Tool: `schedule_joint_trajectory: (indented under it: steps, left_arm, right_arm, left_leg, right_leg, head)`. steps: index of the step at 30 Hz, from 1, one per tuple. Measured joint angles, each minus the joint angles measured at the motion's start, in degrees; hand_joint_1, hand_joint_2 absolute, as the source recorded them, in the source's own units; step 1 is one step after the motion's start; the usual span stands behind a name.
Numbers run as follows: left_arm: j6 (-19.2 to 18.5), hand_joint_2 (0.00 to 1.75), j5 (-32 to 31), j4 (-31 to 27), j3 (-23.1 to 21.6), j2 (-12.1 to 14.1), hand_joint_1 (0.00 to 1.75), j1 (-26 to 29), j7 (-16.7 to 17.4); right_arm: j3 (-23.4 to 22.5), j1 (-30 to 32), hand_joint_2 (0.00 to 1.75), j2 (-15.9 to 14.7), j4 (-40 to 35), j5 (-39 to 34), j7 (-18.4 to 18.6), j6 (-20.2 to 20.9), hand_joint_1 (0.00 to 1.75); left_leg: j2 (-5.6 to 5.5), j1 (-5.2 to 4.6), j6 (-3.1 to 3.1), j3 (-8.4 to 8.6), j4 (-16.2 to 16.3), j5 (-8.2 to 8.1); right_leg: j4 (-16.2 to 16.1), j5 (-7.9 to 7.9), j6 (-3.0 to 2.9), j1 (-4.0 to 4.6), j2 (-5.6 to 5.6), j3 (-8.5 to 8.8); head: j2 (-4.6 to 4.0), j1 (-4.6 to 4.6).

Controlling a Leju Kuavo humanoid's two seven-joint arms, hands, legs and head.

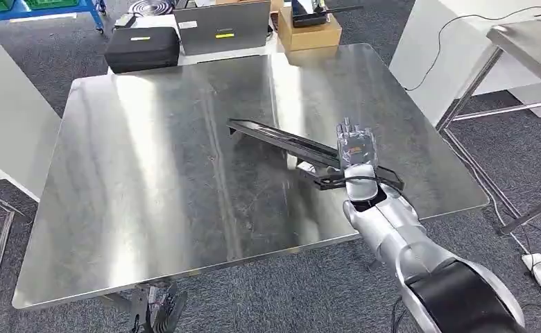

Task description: Take the parts from the cabinet and place them on the table.

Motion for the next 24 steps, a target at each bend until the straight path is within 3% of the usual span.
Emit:
schedule_joint_trajectory:
  steps: [3, 4, 5, 6, 8, 9, 10, 11, 13, 14, 15, 16, 17, 18, 22, 24]
  left_arm:
    - [-0.5, 0.0, 0.2, 0.3, 0.0, 0.2, 0.0, -0.3, -0.1]
    - [-0.5, 0.0, 0.2, 0.3, 0.0, 0.4, 0.0, -0.4, -0.1]
    - [-0.6, 0.0, 0.2, 0.4, 0.0, 0.6, 0.0, -0.3, -0.1]
    - [-0.6, 0.0, 0.2, 0.5, 0.0, 0.7, 0.0, -0.3, -0.1]
    - [-0.7, 0.0, 0.2, 0.7, 0.0, 0.9, 0.0, -0.3, -0.1]
    - [-0.9, 0.0, 0.2, 0.8, 0.0, 0.9, 0.0, -0.3, 0.0]
    - [-1.1, 0.0, 0.2, 0.9, -0.1, 1.0, 0.0, -0.3, 0.2]
    - [-1.2, 0.0, 0.1, 1.0, -0.3, 1.0, 0.0, -0.3, 0.5]
    - [-1.2, 0.0, -0.1, 1.2, -0.9, 1.0, 0.0, -0.1, 1.0]
    - [-1.2, 0.0, -0.3, 1.2, -1.1, 1.0, 0.0, 0.0, 1.2]
    - [-1.3, 0.0, -0.4, 1.3, -1.4, 1.0, 0.0, 0.0, 1.6]
    - [-1.3, 0.0, -0.4, 1.3, -1.8, 1.0, 0.0, 0.0, 1.9]
    - [-1.3, 0.0, -0.5, 1.4, -2.2, 0.9, 0.0, 0.1, 1.9]
    - [-1.3, 0.0, -0.4, 1.4, -2.4, 0.9, 0.0, 0.2, 1.9]
    - [-0.9, 0.0, 0.3, 1.5, -2.4, 1.0, 0.0, 0.4, 0.3]
    - [-0.5, 0.0, 0.7, 1.6, -2.4, 1.2, 0.0, 0.5, -0.6]
  right_arm:
    - [-0.5, 0.0, 0.0, 0.1, 0.2, -0.5, -1.0, 0.3, 0.0]
    - [-1.0, 0.0, 0.0, 0.2, 0.2, -1.0, -1.5, 0.7, 0.0]
    - [-1.7, -0.1, 0.0, 0.3, 0.2, -1.7, -2.0, 1.4, 0.0]
    - [-2.0, -0.1, 0.0, 0.4, 0.2, -2.1, -2.3, 1.8, 0.0]
    - [-2.5, -0.1, 0.0, 0.7, 0.4, -2.8, -3.2, 2.7, 0.0]
    - [-3.0, 0.0, 0.0, 0.7, 0.5, -3.9, -4.2, 4.1, 0.0]
    - [-3.8, 0.0, 0.0, 0.8, 0.7, -5.8, -5.8, 6.6, 0.0]
    - [-4.7, 0.0, 0.0, 0.9, 0.8, -7.7, -7.8, 9.5, 0.0]
    - [-7.0, 0.0, 0.0, 0.8, 1.1, -11.9, -13.0, 15.9, 0.0]
    - [-8.0, 0.0, 0.0, 0.8, 1.1, -13.7, -15.3, 17.9, 0.0]
    - [-9.1, 0.0, 0.0, 0.8, 1.1, -15.3, -17.5, 19.1, 0.0]
    - [-10.1, -0.1, 0.0, 0.6, 1.1, -16.9, -19.7, 19.3, 0.0]
    - [-11.0, 0.0, 0.0, 0.5, 1.1, -18.2, -21.3, 19.1, 0.0]
    - [-11.8, 0.2, 0.0, 0.5, 0.9, -19.7, -23.0, 18.3, 0.0]
    - [-15.5, 1.9, 0.0, 1.0, -4.1, -30.0, -30.1, 10.5, 0.0]
    - [-17.0, 4.4, 0.0, 1.1, -11.4, -35.4, -29.8, 7.3, 0.0]
  left_leg:
    - [0.04, 0.33, -0.91, 0.06, -0.4, 0.3]
    - [0.06, 0.39, -1.24, -0.16, -0.2, 0.03]
    - [0.1, 0.53, -1.75, -0.92, 1.0, -0.9]
    - [0.12, 0.67, -2.17, -2.16, 3.8, -2.82]
    - [0.18, 1.08, -2.87, -6.83, 13.2, -7.1]
    - [0.26, 1.27, -3.11, -8.84, 16.8, -8.01]
    - [0.3, 1.46, -3.24, -9.56, 17.5, -7.29]
    - [0.31, 1.64, -3.31, -8.96, 15.5, -5.56]
    - [0.36, 1.98, -3.39, -4.15, 5.3, -0.01]
    - [0.34, 2.18, -3.46, -1.84, 0.7, 1.44]
    - [0.06, 1.69, -3.32, -0.79, 0.0, 0.43]
    - [-0.01, 1.94, -2.81, -0.99, -0.3, 1.01]
    - [0.02, 1.93, -2.98, -1.12, -0.3, 0.95]
    - [-0.1, 1.77, -2.83, -1.19, -0.3, 1.02]
    - [-0.12, 1.55, -2.38, -1.42, -0.3, 1.21]
    - [-0.12, 1.53, -2.23, -1.42, -0.3, 1.16]
  right_leg:
    - [0.1, 0.25, -0.72, 0.4, 0.08, -0.16]
    - [-0.4, 0.59, -1.22, -0.37, 0.08, 0.1]
    - [-0.5, 0.62, -1.26, -0.44, 0.12, 0.21]
    - [-0.5, 0.66, -1.55, -0.56, 0.09, 0.21]
    - [-0.5, 0.59, -1.63, -0.57, 0.09, 0.16]
    - [-0.4, 0.56, -1.64, -0.57, 0.08, 0.16]
    - [-0.4, 0.5, -1.66, -0.63, 0.09, 0.2]
    - [-0.4, 0.45, -1.61, -0.73, 0.1, 0.25]
    - [-0.4, 0.14, -1.11, -1.03, 0.12, 0.55]
    - [-0.4, 0.02, -0.9, -1.0, 0.12, 0.65]
    - [-0.4, -0.12, -0.47, -0.43, 0.09, 0.25]
    - [-0.1, -0.32, -0.4, -0.27, 0.01, 0.03]
    - [-0.2, -0.37, -1.1, -0.34, 0.0, 0.14]
    - [-0.4, -0.16, -1.0, -0.34, -0.01, 0.19]
    - [-1.1, 0.39, -0.26, -0.52, -0.09, 0.32]
    - [-1.3, 0.42, -0.19, -0.52, -0.09, 0.37]
  head:
    - [0.0, 0.07]
    - [0.0, 0.07]
    - [0.0, -0.04]
    - [0.0, -0.5]
    - [0.0, -0.7]
    - [0.0, -0.7]
    - [0.0, -0.7]
    - [0.0, -0.74]
    - [0.0, -0.78]
    - [0.0, -0.87]
    - [0.0, -1.12]
    - [0.0, -0.85]
    - [0.0, -0.68]
    - [0.0, -0.48]
    - [0.0, -0.37]
    - [0.0, -0.28]
